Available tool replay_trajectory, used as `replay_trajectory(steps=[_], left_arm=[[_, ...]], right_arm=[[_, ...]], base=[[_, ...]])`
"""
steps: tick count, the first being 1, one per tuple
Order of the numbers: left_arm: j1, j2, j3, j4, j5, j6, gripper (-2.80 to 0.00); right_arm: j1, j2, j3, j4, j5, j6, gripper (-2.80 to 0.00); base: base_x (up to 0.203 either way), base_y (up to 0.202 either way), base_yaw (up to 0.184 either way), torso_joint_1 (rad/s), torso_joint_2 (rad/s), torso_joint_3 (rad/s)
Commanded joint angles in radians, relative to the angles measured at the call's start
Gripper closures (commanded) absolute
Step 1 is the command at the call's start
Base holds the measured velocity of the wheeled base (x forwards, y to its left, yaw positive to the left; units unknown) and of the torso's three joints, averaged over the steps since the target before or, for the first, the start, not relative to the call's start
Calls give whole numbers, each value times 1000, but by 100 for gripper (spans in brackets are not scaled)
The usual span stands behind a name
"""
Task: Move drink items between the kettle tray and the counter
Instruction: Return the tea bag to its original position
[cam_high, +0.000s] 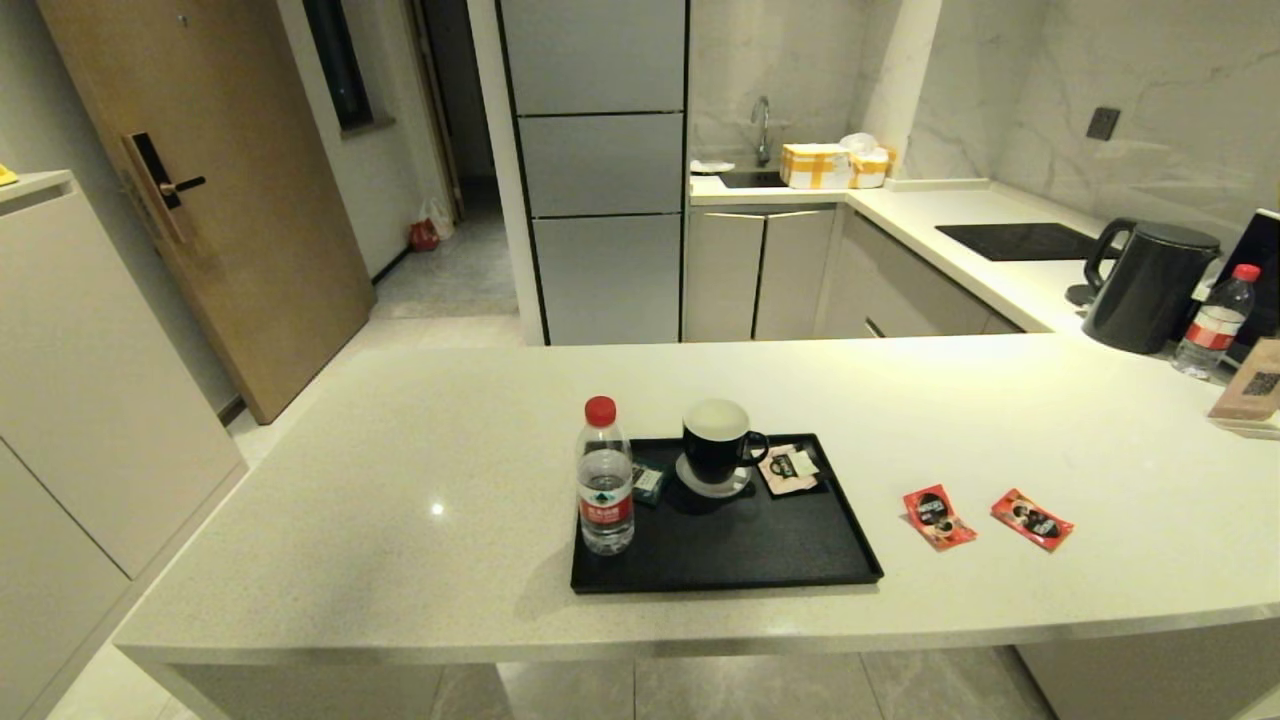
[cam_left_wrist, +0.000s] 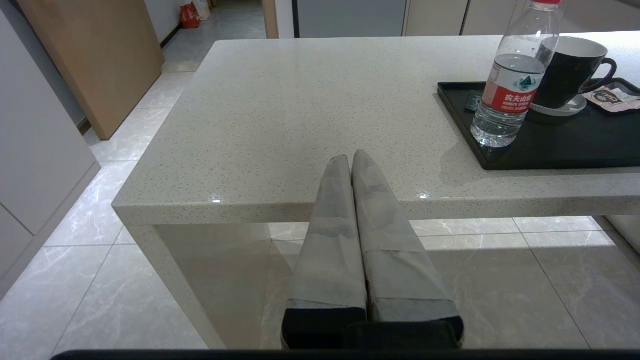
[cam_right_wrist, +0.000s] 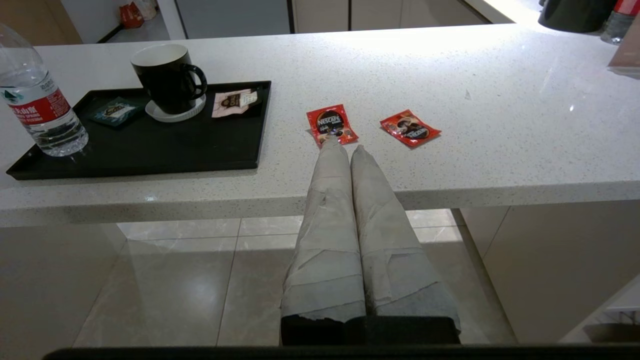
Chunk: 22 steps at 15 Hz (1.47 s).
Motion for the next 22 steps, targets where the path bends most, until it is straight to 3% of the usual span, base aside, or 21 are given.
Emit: replay_trajectory(steps=[1, 22], left_arm=[[0, 0, 2, 0, 0, 0, 0], [0, 0, 0, 0, 0, 0, 0]], right_arm=[[0, 0, 0, 0, 0, 0, 0], [0, 0, 0, 0, 0, 0, 0]], base=[[0, 0, 0, 0, 0, 0], [0, 0, 0, 0, 0, 0]])
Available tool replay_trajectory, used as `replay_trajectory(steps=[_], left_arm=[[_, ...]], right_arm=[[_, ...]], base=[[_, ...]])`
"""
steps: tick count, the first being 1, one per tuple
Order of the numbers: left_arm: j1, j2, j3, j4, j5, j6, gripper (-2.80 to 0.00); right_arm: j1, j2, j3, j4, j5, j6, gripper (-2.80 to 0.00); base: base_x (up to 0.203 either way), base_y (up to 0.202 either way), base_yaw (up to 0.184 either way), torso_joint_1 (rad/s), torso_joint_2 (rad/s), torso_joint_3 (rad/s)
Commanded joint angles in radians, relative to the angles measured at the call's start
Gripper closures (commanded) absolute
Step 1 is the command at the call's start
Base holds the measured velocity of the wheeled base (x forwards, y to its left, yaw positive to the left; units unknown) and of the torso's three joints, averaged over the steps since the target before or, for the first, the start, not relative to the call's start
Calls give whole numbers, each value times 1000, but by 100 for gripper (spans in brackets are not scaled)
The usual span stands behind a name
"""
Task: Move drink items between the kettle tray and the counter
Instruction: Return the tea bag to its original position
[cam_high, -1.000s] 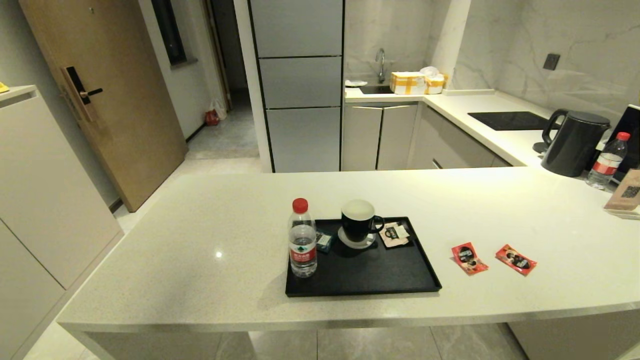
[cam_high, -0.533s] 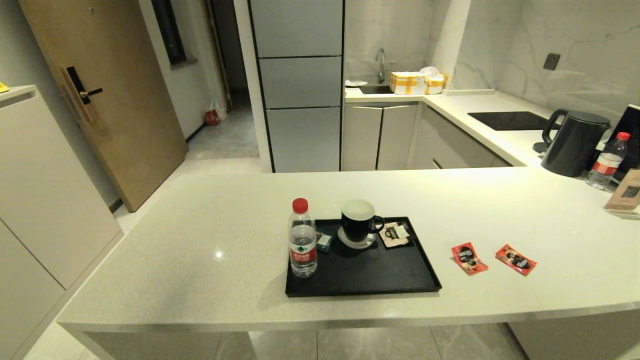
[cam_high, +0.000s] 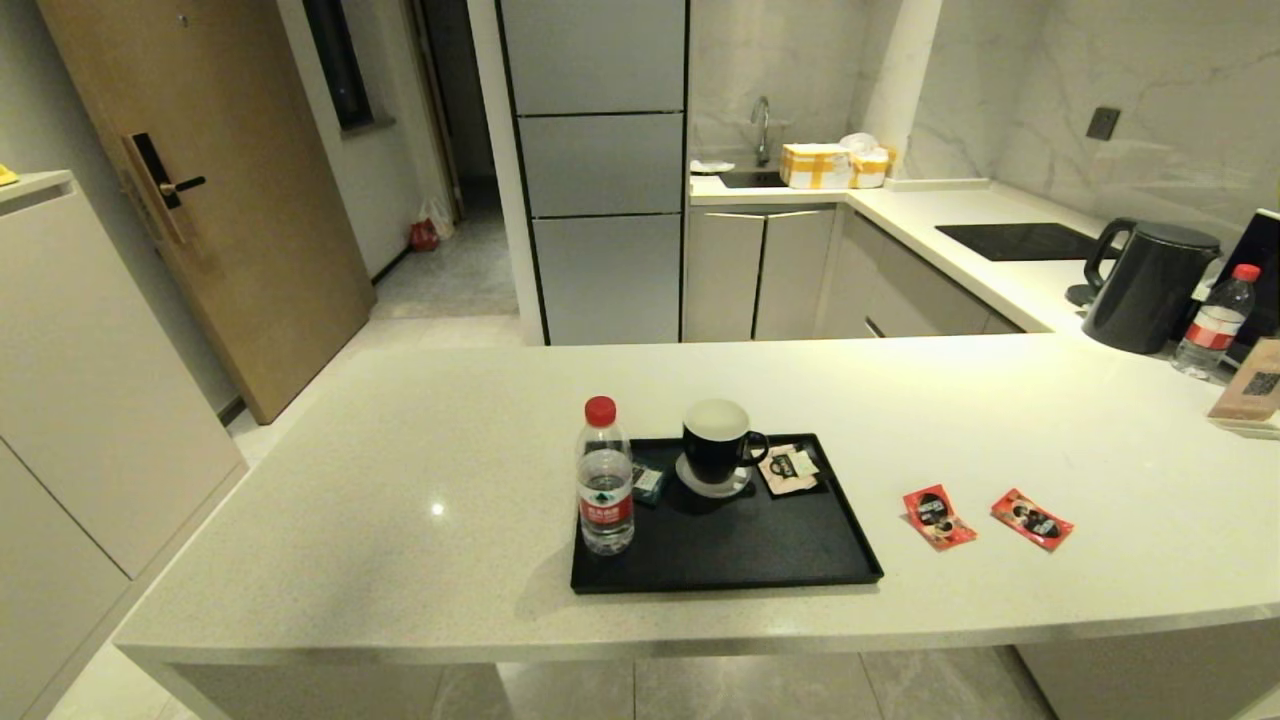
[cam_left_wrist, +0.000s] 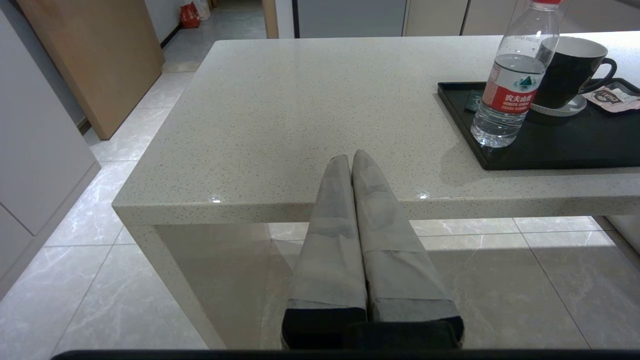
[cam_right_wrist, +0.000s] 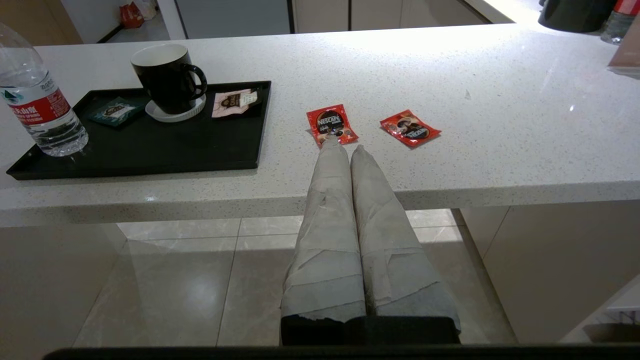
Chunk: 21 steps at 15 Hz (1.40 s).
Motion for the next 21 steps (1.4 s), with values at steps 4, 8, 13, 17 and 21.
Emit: replay_trajectory(steps=[4, 8, 13, 17, 21], left_arm=[[0, 0, 0, 0, 0, 0, 0], [0, 0, 2, 0, 0, 0, 0], [0, 0, 2, 0, 0, 0, 0], [0, 0, 1, 0, 0, 0, 0], [0, 0, 0, 0, 0, 0, 0]], right_arm=[[0, 0, 0, -1, 0, 0, 0], [0, 0, 0, -1, 0, 0, 0], [0, 0, 0, -1, 0, 0, 0], [0, -1, 0, -1, 0, 0, 0], [0, 0, 0, -1, 0, 0, 0]], base=[[0, 0, 0, 0, 0, 0], [0, 0, 0, 0, 0, 0], [0, 0, 0, 0, 0, 0], [0, 0, 0, 0, 0, 0], [0, 0, 0, 0, 0, 0]])
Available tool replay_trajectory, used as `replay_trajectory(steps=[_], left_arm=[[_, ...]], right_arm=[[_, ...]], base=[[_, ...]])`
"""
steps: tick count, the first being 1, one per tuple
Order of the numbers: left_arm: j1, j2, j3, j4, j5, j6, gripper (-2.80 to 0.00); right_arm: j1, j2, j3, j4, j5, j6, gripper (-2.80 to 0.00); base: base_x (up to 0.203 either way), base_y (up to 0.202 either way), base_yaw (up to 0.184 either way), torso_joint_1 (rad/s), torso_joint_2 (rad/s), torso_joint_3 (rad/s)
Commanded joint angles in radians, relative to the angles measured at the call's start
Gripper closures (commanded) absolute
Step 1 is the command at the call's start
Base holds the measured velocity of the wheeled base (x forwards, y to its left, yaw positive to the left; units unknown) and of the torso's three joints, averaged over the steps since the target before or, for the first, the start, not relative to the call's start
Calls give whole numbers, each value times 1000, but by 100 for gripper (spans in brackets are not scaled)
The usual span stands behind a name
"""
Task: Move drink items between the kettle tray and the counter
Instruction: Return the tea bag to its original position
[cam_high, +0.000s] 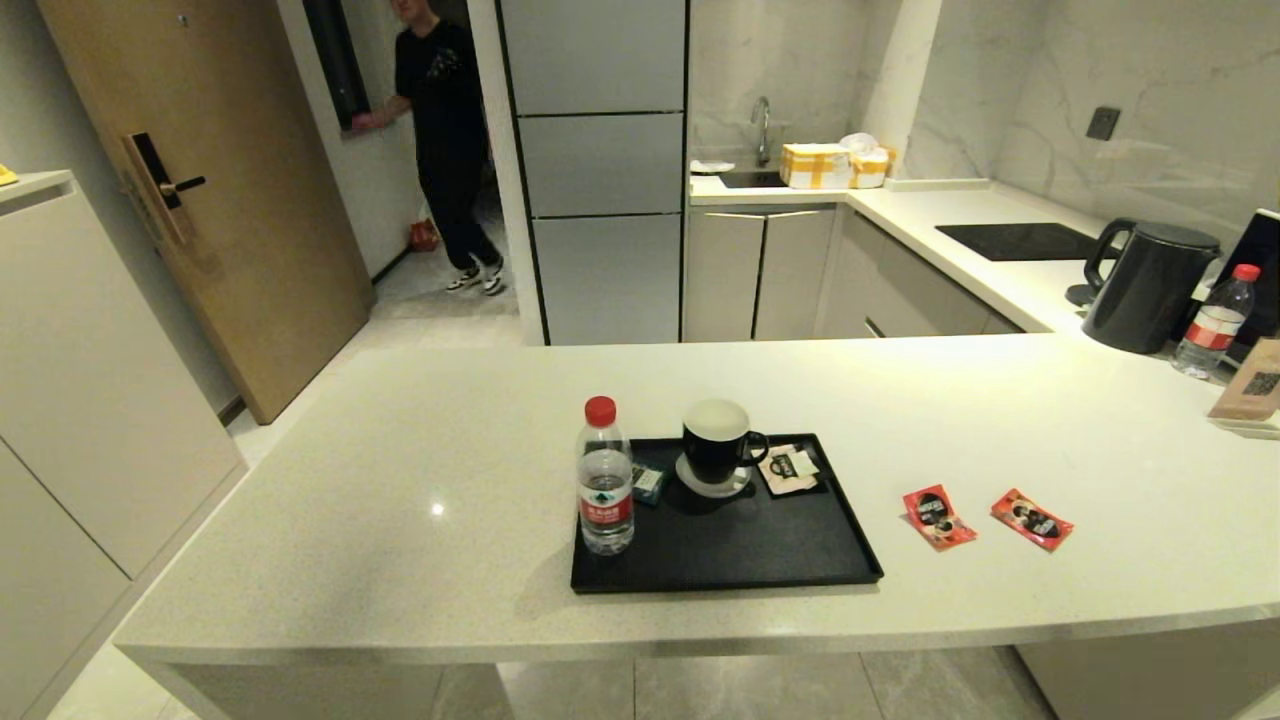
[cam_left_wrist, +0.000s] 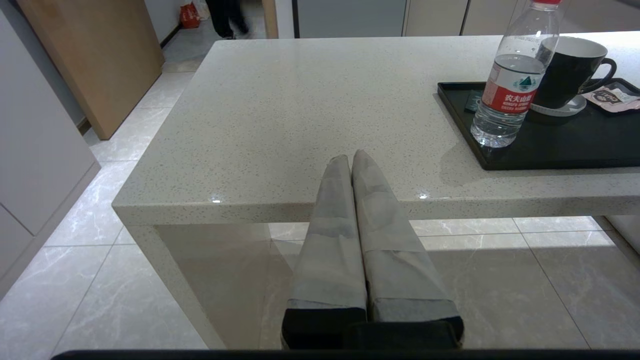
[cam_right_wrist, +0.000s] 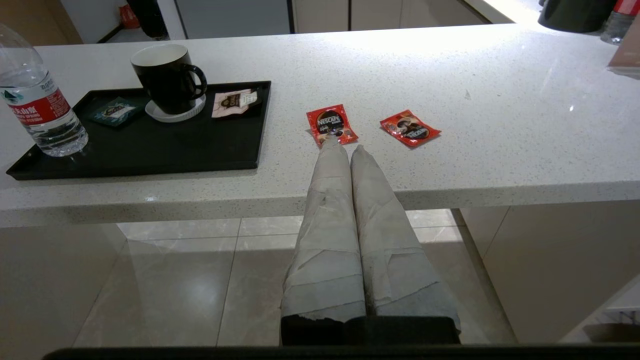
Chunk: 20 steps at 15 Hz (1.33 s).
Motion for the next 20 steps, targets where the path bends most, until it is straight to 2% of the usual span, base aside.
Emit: replay_trajectory(steps=[1, 20], left_arm=[[0, 0, 0, 0, 0, 0, 0], [0, 0, 0, 0, 0, 0, 0]], right_arm=[[0, 0, 0, 0, 0, 0, 0], [2, 0, 0, 0, 0, 0, 0]], base=[[0, 0, 0, 0, 0, 0], [0, 0, 0, 0, 0, 0]])
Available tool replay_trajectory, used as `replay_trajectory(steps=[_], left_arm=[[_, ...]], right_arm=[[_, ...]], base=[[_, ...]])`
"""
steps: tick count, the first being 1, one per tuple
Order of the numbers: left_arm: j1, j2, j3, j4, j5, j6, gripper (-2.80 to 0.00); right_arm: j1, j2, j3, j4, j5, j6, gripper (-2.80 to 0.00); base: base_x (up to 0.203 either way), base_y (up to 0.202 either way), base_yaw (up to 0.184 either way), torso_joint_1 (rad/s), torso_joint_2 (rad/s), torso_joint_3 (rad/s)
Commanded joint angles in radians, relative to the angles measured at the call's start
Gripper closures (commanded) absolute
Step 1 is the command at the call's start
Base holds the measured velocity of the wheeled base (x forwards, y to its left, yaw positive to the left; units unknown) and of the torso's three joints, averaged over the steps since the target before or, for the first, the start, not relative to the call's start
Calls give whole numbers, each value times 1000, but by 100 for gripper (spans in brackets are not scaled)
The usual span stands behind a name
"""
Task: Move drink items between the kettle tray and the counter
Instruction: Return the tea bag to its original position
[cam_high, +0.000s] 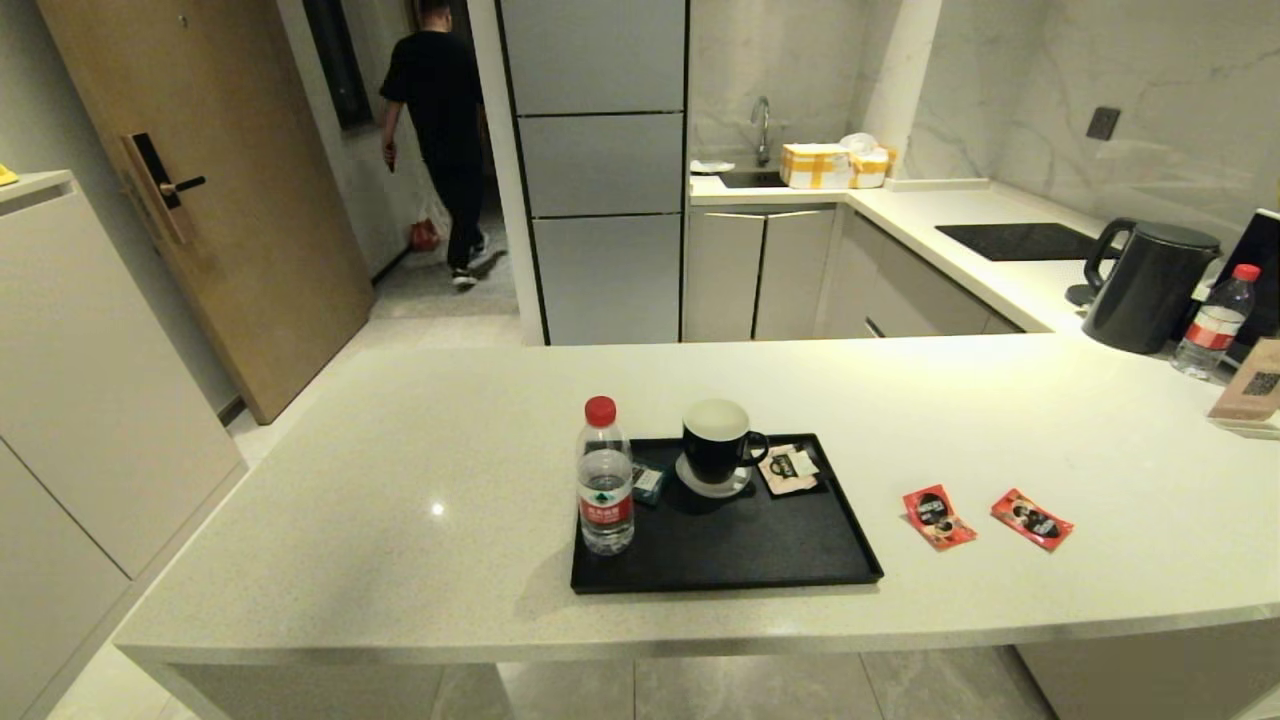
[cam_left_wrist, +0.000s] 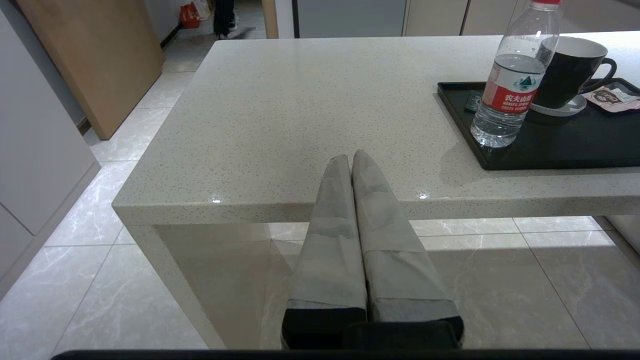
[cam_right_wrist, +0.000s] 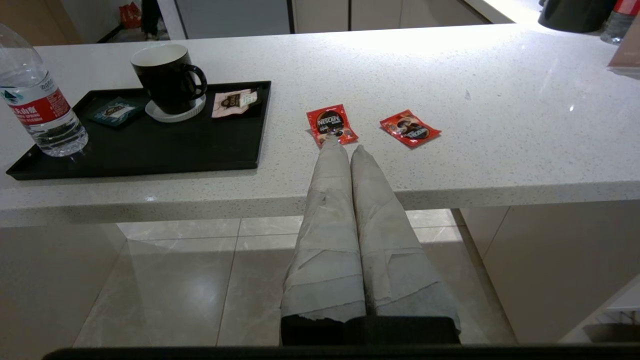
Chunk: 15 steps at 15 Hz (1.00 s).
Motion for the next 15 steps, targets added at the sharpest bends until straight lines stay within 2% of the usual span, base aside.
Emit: replay_trajectory(steps=[1, 15], left_arm=[[0, 0, 0, 0, 0, 0, 0], [0, 0, 0, 0, 0, 0, 0]], right_arm=[[-1, 0, 0, 0, 1, 0, 0], [-1, 0, 0, 0, 1, 0, 0]], base=[[0, 0, 0, 0, 0, 0], [0, 0, 0, 0, 0, 0]])
